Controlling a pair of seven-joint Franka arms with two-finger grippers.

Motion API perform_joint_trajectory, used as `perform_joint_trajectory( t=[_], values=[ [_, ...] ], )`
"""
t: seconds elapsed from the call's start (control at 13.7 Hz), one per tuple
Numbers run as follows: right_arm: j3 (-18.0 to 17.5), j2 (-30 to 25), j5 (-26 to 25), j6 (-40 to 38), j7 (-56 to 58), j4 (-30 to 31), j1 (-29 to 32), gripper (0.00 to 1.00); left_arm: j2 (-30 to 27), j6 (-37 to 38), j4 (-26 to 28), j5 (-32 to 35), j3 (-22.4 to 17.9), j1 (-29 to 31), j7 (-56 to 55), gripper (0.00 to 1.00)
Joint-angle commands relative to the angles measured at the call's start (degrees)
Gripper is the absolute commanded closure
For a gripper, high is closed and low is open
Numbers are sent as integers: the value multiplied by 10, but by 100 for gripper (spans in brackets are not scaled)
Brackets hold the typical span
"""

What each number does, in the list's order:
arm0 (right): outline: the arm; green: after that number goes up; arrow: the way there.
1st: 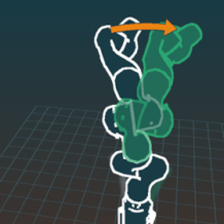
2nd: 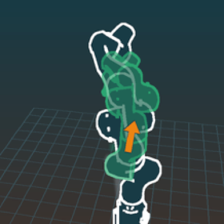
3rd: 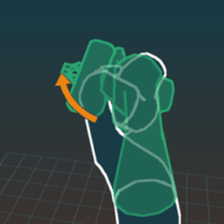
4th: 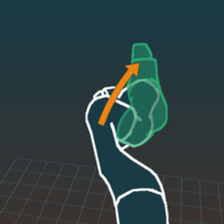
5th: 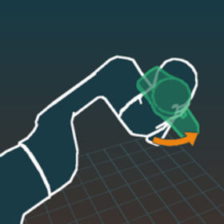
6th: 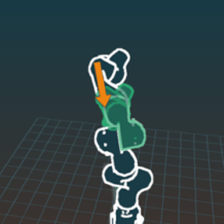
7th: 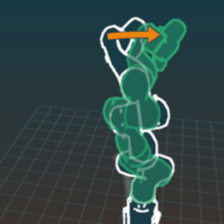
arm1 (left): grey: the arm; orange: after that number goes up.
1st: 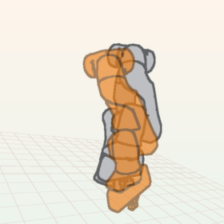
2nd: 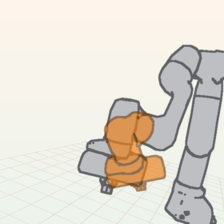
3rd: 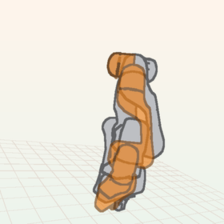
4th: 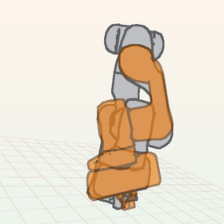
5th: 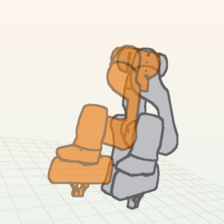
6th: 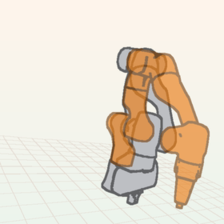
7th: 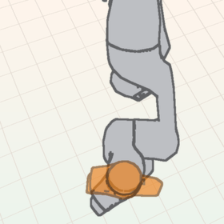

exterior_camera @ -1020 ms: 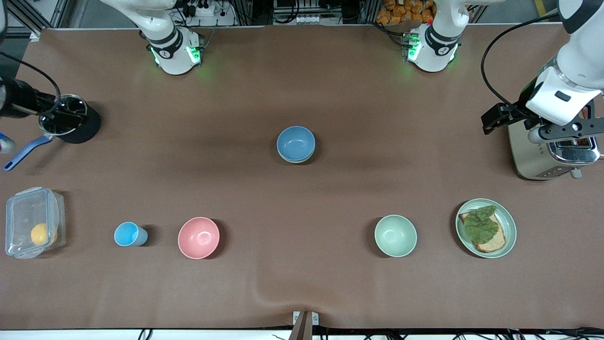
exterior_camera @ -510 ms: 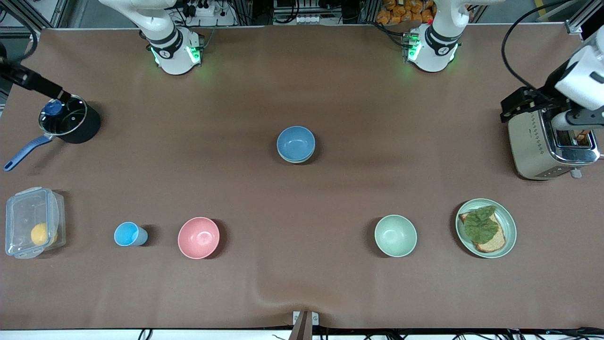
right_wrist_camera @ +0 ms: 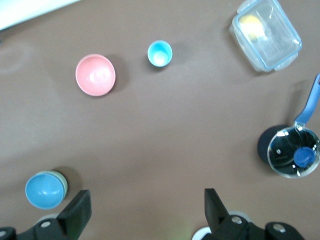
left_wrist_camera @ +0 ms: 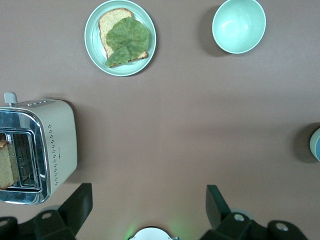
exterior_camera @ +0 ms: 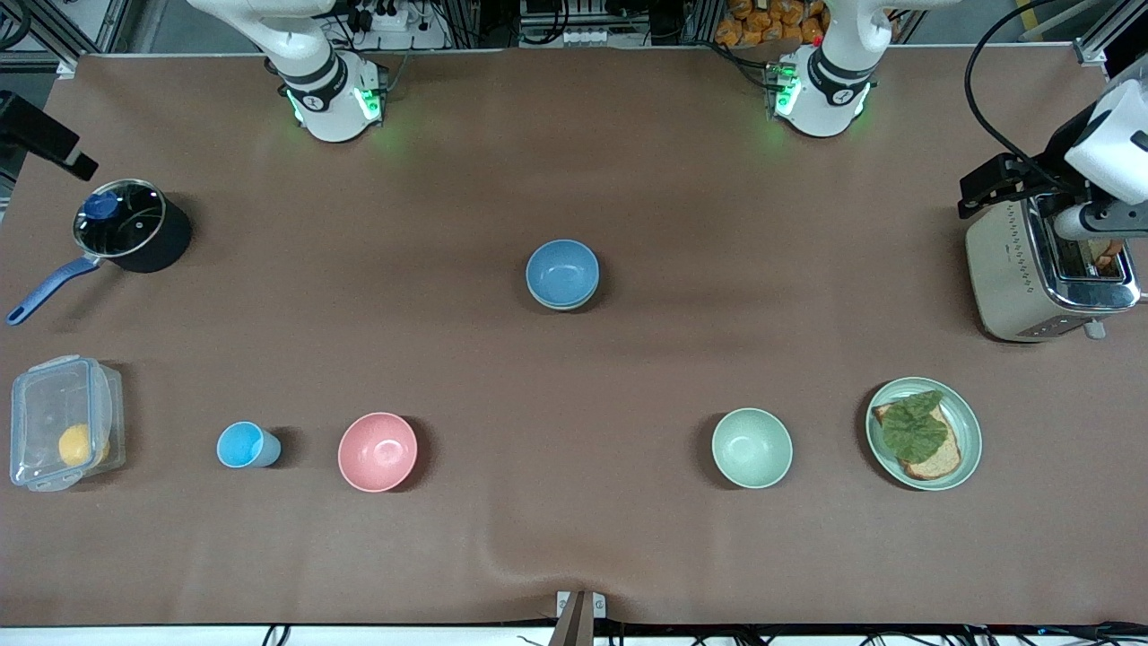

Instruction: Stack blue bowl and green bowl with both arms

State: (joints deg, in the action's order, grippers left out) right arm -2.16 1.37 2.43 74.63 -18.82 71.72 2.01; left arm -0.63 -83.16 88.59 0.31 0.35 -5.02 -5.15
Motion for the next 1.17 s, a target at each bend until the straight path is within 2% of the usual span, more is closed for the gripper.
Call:
perform_joint_trajectory(
  t=[0.0, 1.09],
  values=[
    [21, -2, -7, 31, 9, 7, -10, 0, 5, 13, -16, -11, -2, -3, 10, 0],
    [19, -5, -9, 60, 33, 47, -10, 0, 5, 11, -15, -10, 2, 4, 3, 0]
  ],
)
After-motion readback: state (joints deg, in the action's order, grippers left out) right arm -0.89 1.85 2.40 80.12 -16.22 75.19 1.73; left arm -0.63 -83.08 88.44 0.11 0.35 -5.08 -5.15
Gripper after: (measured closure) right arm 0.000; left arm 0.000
